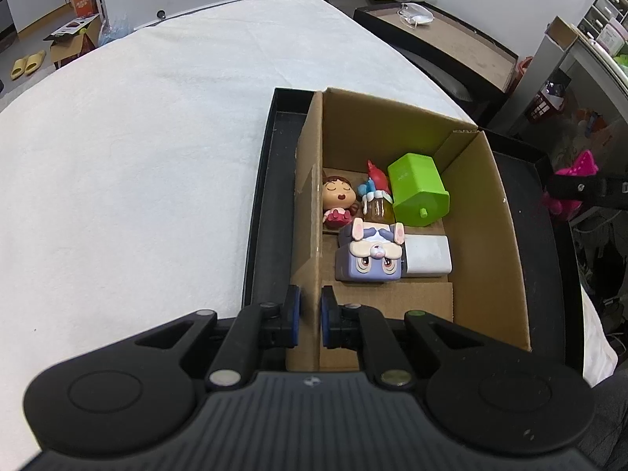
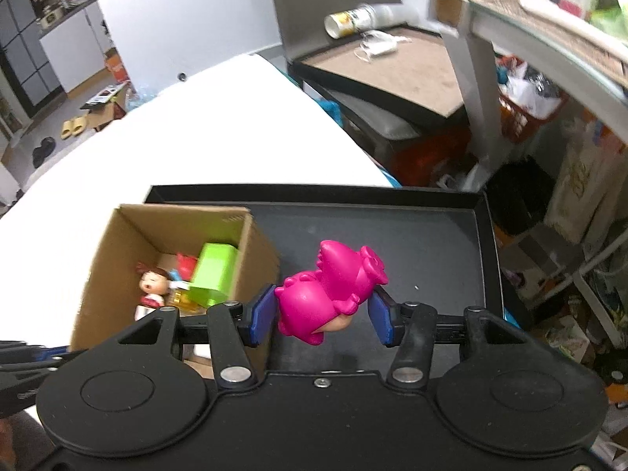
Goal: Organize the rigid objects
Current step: 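Carry the pink dinosaur with the right gripper over the box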
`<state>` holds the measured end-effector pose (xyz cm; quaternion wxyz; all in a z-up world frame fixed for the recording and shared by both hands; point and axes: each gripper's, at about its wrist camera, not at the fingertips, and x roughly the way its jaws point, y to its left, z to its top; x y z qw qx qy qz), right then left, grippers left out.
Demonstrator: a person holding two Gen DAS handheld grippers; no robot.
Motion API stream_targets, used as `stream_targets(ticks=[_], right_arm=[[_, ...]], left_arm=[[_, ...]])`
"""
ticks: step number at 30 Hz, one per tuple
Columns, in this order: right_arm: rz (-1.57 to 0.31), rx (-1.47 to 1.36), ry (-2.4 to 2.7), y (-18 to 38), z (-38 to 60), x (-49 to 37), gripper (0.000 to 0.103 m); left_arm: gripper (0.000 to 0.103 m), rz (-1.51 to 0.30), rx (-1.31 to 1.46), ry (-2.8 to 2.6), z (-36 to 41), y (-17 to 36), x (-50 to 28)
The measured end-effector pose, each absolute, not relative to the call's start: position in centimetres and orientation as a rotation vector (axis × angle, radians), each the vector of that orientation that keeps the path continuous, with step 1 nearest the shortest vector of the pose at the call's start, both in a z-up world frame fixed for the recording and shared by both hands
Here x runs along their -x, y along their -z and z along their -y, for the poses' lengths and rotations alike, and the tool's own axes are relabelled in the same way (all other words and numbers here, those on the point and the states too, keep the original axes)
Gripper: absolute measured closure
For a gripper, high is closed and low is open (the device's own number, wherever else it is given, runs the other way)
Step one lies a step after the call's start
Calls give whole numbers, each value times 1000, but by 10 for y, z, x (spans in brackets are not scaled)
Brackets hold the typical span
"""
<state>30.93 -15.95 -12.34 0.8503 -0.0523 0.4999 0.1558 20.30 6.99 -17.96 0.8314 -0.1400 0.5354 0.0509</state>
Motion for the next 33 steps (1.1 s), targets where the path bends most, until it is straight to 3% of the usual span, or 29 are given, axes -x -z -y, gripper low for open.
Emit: stream_targets(ticks=[13, 33], right_arm=[[-1009, 146, -442, 99, 117, -295, 53], [-1103, 242, -556, 126, 69, -275, 52]], left_arm=[[95, -1118, 318, -94, -73, 176, -200], [95, -1114, 340, -88, -76, 176, -200]])
